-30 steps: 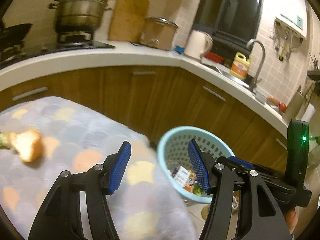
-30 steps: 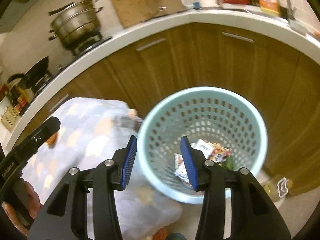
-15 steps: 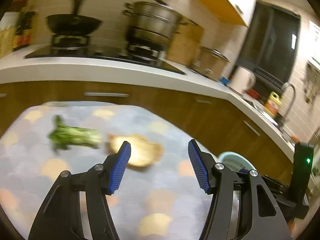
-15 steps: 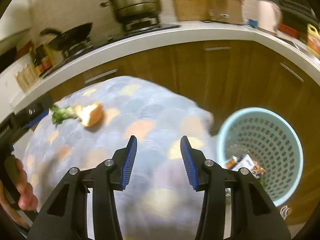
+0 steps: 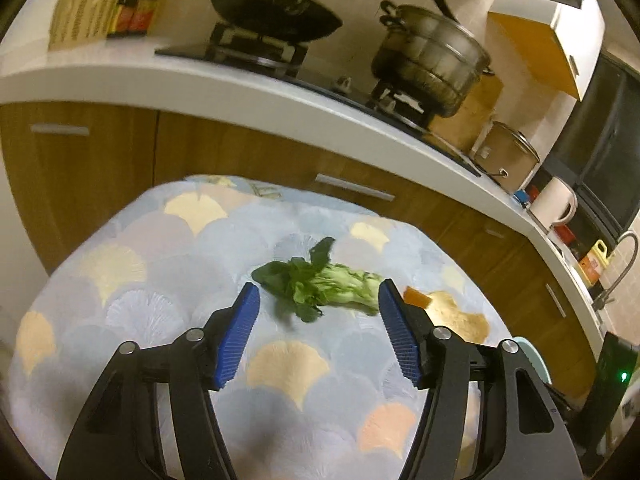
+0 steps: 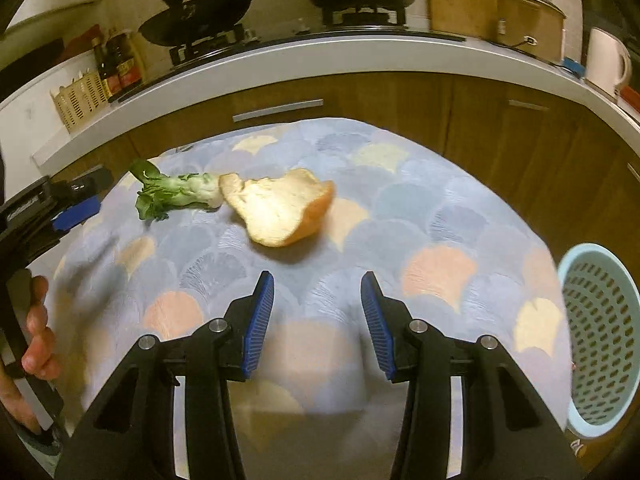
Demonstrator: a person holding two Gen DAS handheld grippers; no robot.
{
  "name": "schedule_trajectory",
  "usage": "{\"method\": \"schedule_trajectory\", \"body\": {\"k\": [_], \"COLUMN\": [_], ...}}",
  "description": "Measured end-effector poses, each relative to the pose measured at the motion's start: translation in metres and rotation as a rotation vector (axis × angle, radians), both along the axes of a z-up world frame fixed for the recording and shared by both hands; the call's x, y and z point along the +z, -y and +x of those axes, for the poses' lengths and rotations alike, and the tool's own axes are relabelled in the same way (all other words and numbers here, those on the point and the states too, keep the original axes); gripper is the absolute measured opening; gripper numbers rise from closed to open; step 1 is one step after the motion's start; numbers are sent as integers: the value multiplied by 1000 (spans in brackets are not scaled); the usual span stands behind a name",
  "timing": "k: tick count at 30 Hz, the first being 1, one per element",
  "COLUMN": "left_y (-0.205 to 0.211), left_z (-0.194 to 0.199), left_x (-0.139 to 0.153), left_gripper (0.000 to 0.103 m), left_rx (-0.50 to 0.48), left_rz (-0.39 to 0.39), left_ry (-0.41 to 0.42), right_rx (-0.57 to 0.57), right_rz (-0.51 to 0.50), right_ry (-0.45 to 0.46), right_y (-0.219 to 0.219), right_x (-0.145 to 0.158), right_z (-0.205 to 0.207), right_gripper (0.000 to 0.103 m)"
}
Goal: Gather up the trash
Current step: 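Move both tools back over the table toward the remaining greens and bread crust, then grasp the leafy greens with the left tool while the right tool grasps the bread crust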
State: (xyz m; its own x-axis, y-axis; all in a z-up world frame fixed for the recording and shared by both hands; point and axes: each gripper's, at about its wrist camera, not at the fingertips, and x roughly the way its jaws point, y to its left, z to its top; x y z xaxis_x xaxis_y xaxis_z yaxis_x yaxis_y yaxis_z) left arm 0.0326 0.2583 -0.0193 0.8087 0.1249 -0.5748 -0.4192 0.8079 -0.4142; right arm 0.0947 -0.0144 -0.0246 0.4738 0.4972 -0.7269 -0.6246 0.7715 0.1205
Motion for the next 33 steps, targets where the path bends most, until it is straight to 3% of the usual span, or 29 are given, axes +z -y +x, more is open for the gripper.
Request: {"method": "schedule_trajectory", "body": {"k": [3, 9, 11, 14, 16, 18, 22, 24, 30, 33], "left_y": [-7, -15, -18, -19, -18, -19, -17, -17, -24, -22], "left_z": [16, 49, 54, 57, 58, 58, 54, 49, 43, 44], "left_x": [-7, -29, -35, -37, -38, -38, -37, -35, -36, -35], "left_gripper": [68, 66, 64, 62, 58, 43, 36, 19, 18, 18], "left_rx": [-27, -49, -44, -42, -46, -78, -80, -66, -60, -62], "left_rz": [-9, -29, -47, -38, -28, -57, -52, -49, -103, -89], "left_ry": [-24, -90, -104, -108, -110, -82, -56, -32, 6, 9], "right_rx": [-4, -13, -7, 1, -15, -35, -66, -61, -91, -104], "right_rz": [8, -30, -56, -57, -64, -68, -114, -119, -179, -185], "right_ry": [2, -8, -14, -31, -37, -51, -18, -12, 20, 28], "right_y": [-4, -10, -16, -28, -37, -47, -67, -74, -98, -103], "right_x": [-8, -13, -14, -11, -11, -14, -22, -22, -24, -25], "right_z": [2, 8, 10, 13, 17, 22, 25, 26, 35, 36], "right_gripper": [48, 51, 61, 66, 68, 71, 72, 75, 78, 76]}}
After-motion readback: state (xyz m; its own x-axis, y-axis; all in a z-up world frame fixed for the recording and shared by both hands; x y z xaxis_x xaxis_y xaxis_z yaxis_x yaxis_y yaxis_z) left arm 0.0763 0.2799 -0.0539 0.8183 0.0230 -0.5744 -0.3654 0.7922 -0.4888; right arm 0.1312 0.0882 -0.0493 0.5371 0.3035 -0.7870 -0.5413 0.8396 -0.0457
